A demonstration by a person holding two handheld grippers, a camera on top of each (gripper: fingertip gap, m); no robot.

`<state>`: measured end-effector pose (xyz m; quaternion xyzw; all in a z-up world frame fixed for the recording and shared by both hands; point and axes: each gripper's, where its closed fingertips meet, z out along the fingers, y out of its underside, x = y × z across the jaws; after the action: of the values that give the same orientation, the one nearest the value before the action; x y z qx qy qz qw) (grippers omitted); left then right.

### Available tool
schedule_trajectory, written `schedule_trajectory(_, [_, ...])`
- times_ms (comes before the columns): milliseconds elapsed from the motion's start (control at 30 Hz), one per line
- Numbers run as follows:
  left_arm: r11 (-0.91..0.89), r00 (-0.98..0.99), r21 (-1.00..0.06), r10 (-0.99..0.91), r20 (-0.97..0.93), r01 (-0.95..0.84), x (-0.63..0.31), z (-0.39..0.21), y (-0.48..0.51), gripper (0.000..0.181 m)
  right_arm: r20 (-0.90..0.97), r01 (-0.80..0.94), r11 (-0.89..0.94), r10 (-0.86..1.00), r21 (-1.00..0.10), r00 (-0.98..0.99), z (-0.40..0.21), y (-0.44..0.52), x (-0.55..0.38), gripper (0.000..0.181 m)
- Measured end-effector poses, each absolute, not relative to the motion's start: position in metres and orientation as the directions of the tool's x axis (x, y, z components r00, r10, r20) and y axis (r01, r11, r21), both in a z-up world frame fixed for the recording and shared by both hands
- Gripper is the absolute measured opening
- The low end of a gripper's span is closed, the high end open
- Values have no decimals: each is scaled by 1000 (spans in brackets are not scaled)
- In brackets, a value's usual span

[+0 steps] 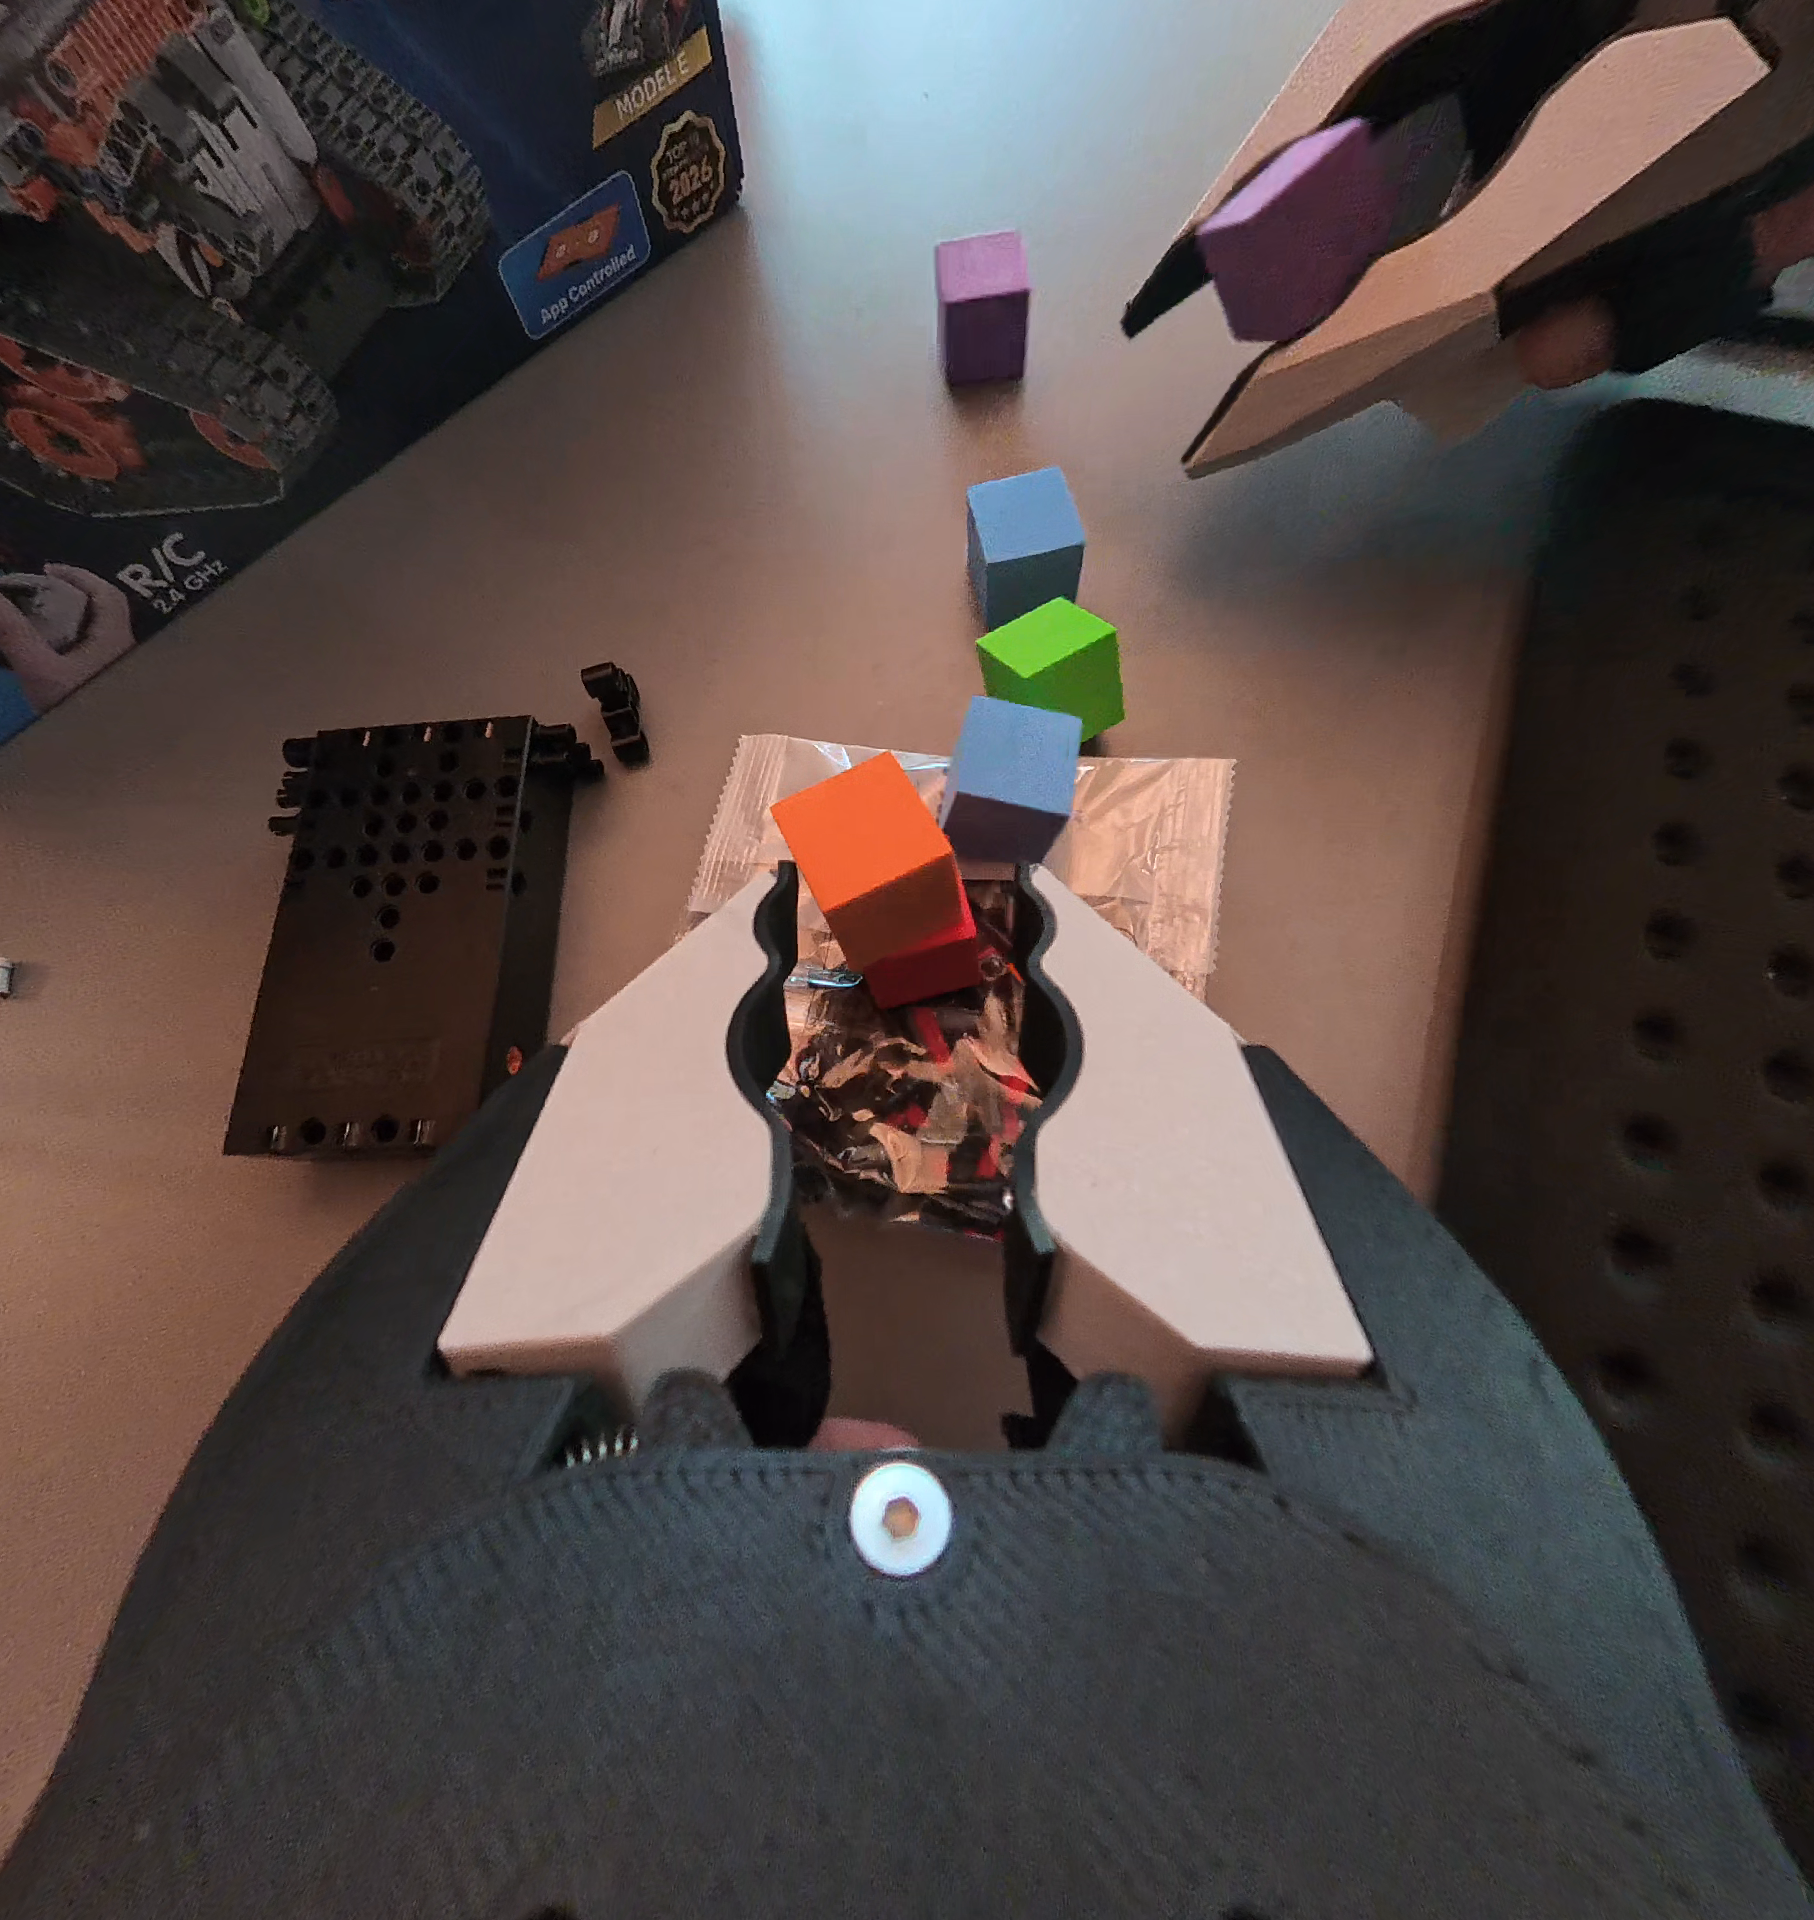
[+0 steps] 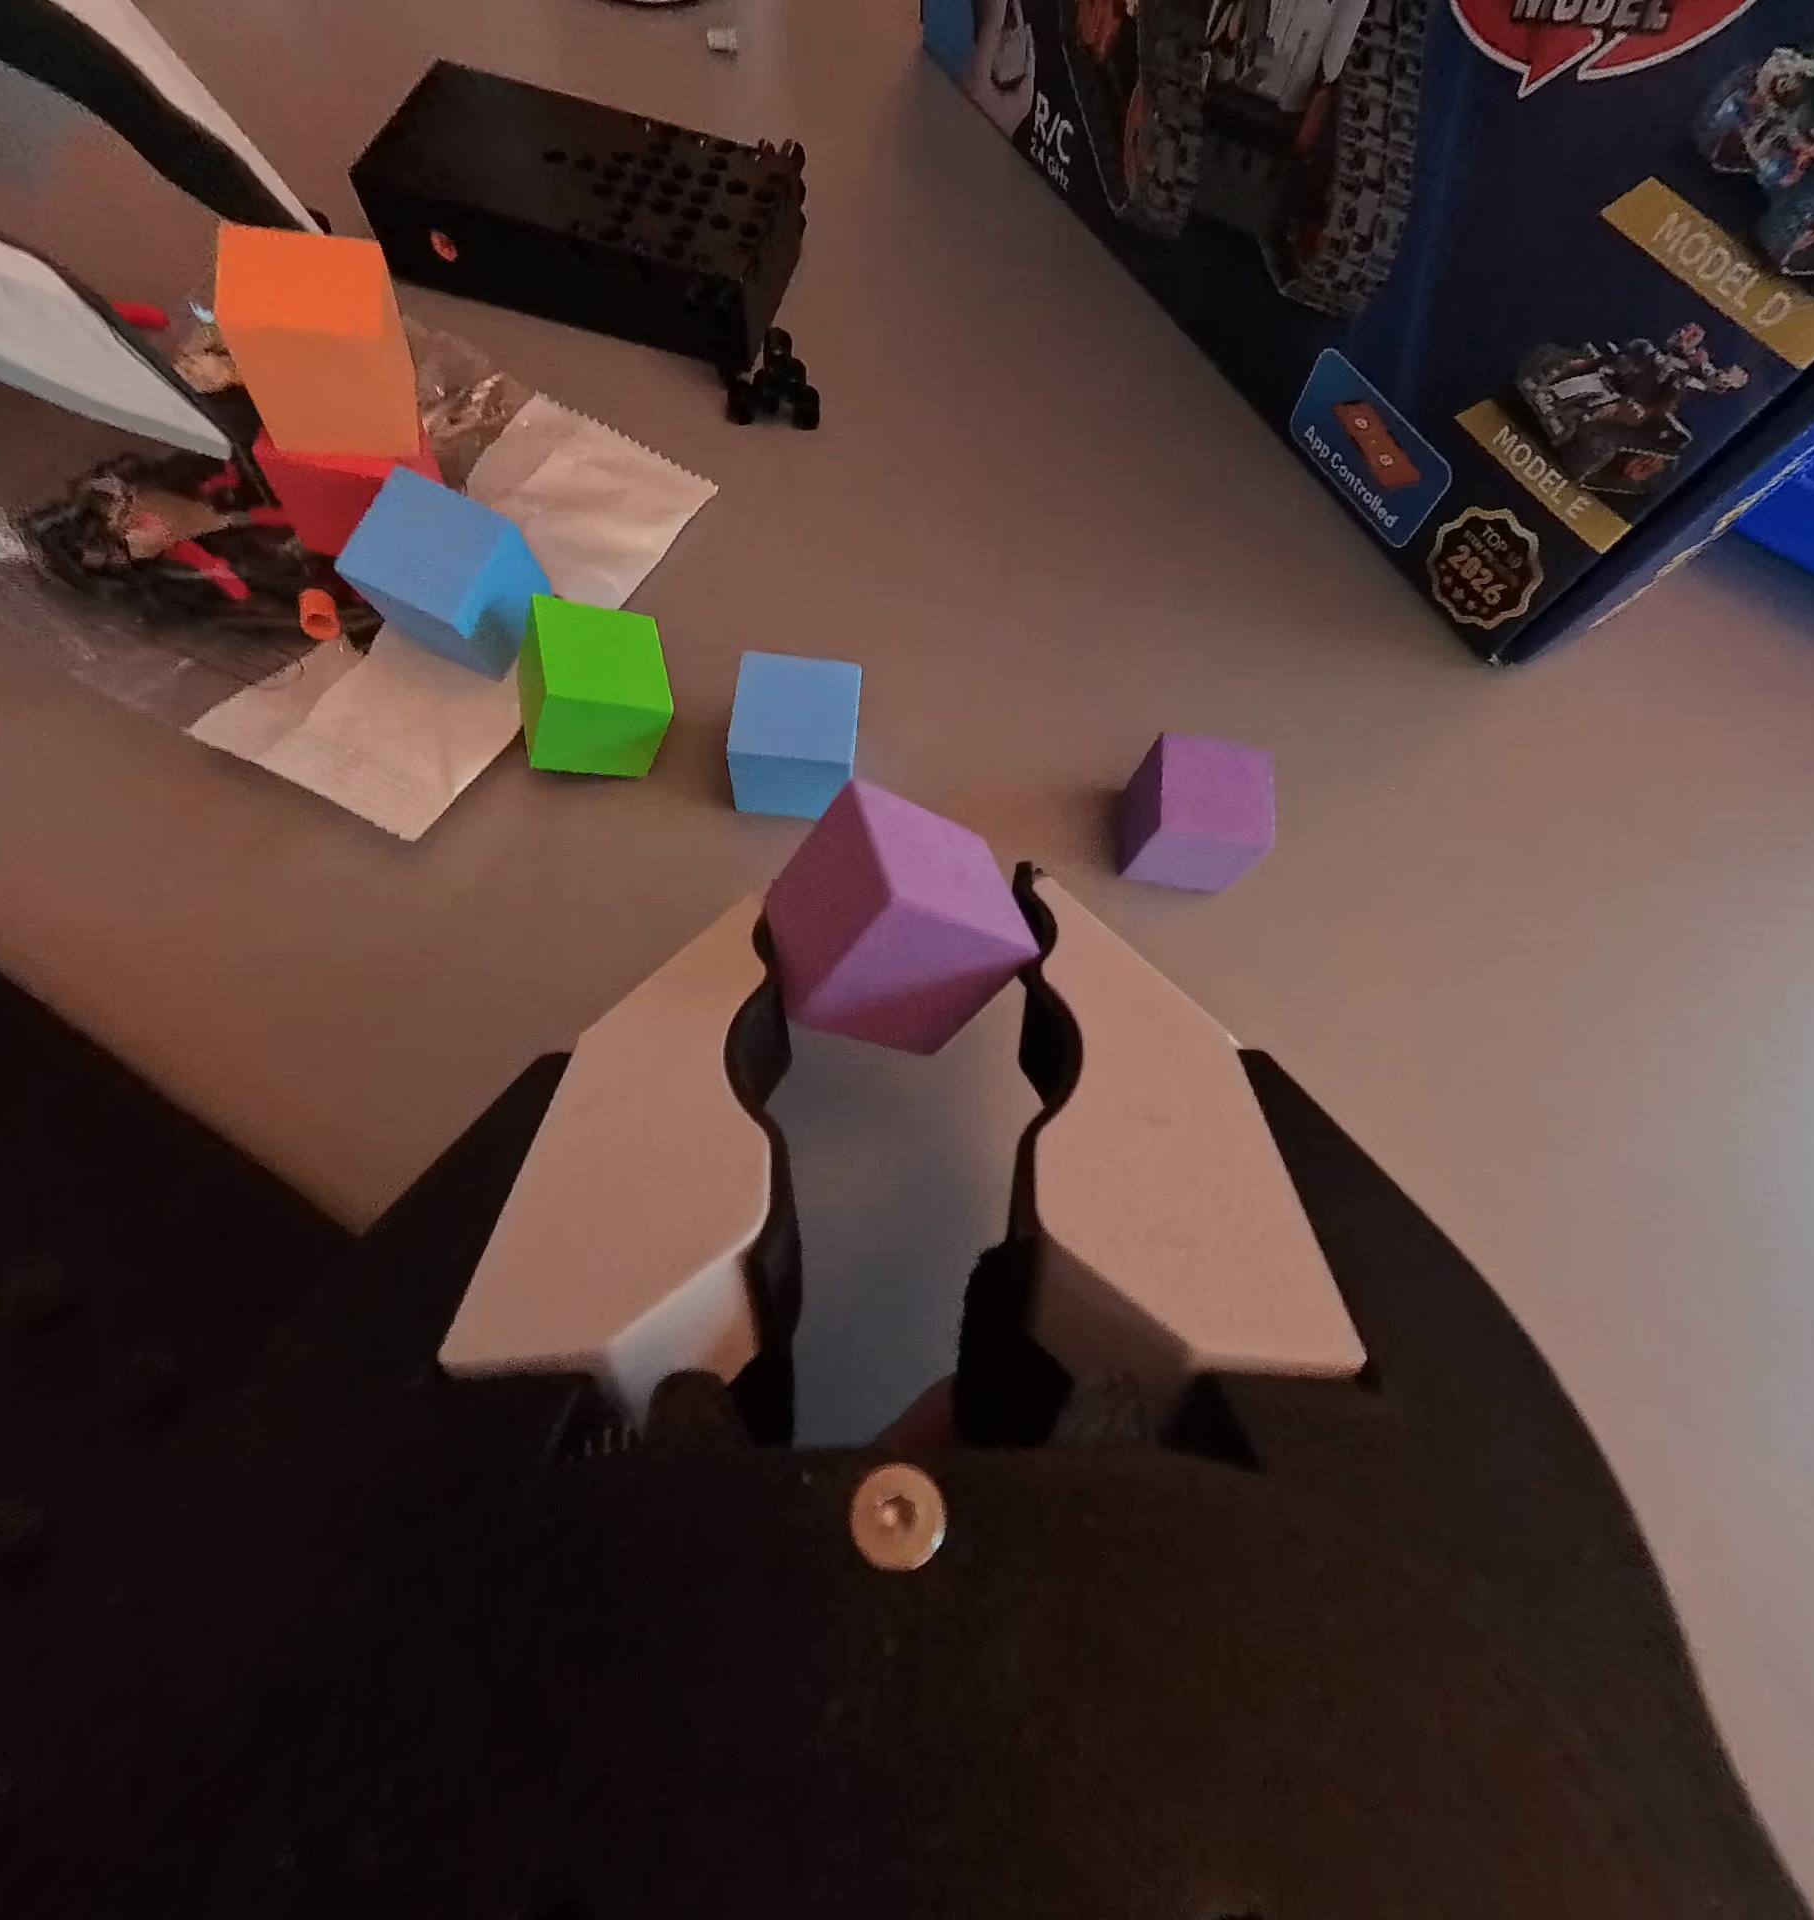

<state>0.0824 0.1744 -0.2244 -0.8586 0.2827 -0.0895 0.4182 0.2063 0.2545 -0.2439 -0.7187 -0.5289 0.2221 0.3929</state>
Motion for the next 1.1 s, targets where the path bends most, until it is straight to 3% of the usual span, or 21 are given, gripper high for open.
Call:
schedule_trajectory(467, [-460, 817, -759, -554, -159, -460, 71, -222, 179, 45, 142, 605, 3, 973, -796, 183, -222, 224, 191, 46])
schedule_trajectory(767, [-457, 808, -749, -563, -174, -480, 77, -230, 183, 32, 172, 630, 142, 985, -764, -13, -226, 185, 126, 49])
schedule_trajectory(1100, [-427, 852, -830, -513, -105, -359, 57, -202, 178, 31, 191, 692, 198, 978, -694, -88, -243, 185, 99, 41])
